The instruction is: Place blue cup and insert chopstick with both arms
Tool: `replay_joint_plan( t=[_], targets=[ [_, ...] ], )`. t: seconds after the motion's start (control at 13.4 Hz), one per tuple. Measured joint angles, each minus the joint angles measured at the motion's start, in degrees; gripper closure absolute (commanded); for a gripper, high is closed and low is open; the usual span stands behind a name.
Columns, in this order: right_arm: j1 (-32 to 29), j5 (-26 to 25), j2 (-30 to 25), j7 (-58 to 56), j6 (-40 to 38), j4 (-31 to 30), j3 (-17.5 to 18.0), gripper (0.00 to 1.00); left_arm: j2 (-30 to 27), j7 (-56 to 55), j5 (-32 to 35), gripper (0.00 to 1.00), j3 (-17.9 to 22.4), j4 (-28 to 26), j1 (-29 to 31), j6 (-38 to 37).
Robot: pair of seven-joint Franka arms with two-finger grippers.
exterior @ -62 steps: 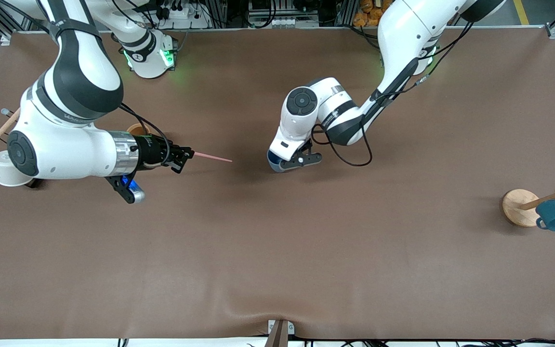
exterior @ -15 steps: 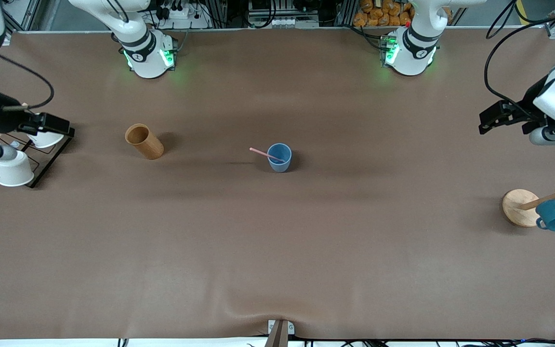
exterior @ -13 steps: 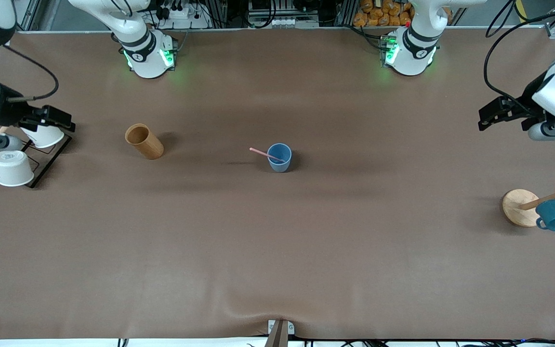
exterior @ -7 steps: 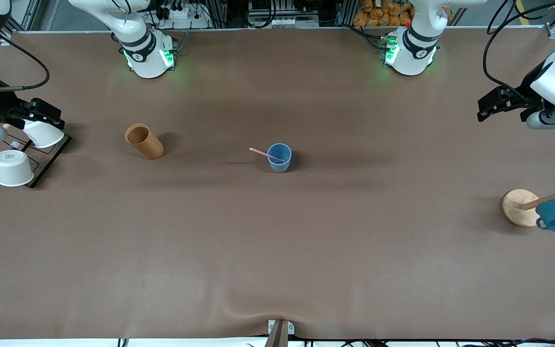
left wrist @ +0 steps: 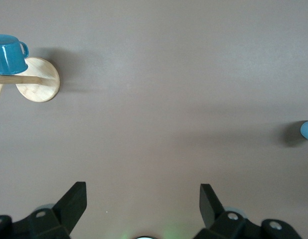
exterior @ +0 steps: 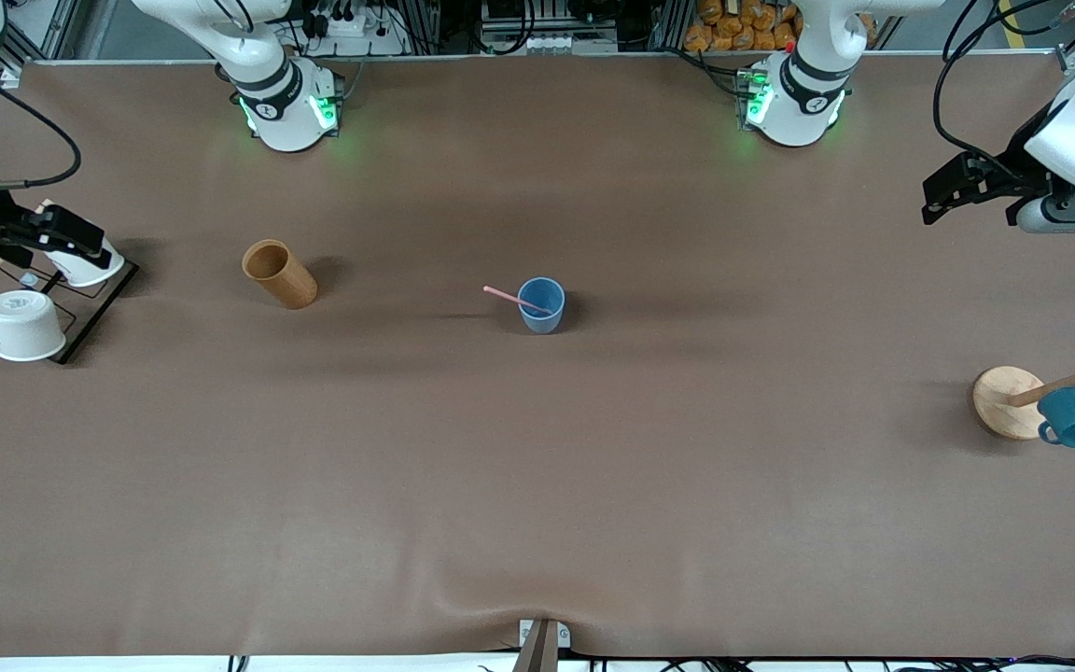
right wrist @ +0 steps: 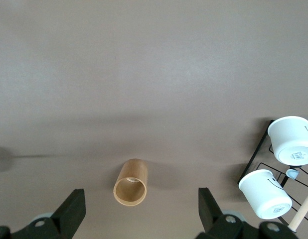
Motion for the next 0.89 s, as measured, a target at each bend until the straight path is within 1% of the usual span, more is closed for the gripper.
replay_joint_plan(
  t=[0.89],
  targets=[
    [0.2,-0.3,0.3,-0.3,0.0,0.8,0.1,0.0,0.8,0.0,0.0,0.0,0.4,1.6,0.1,0.1]
  ],
)
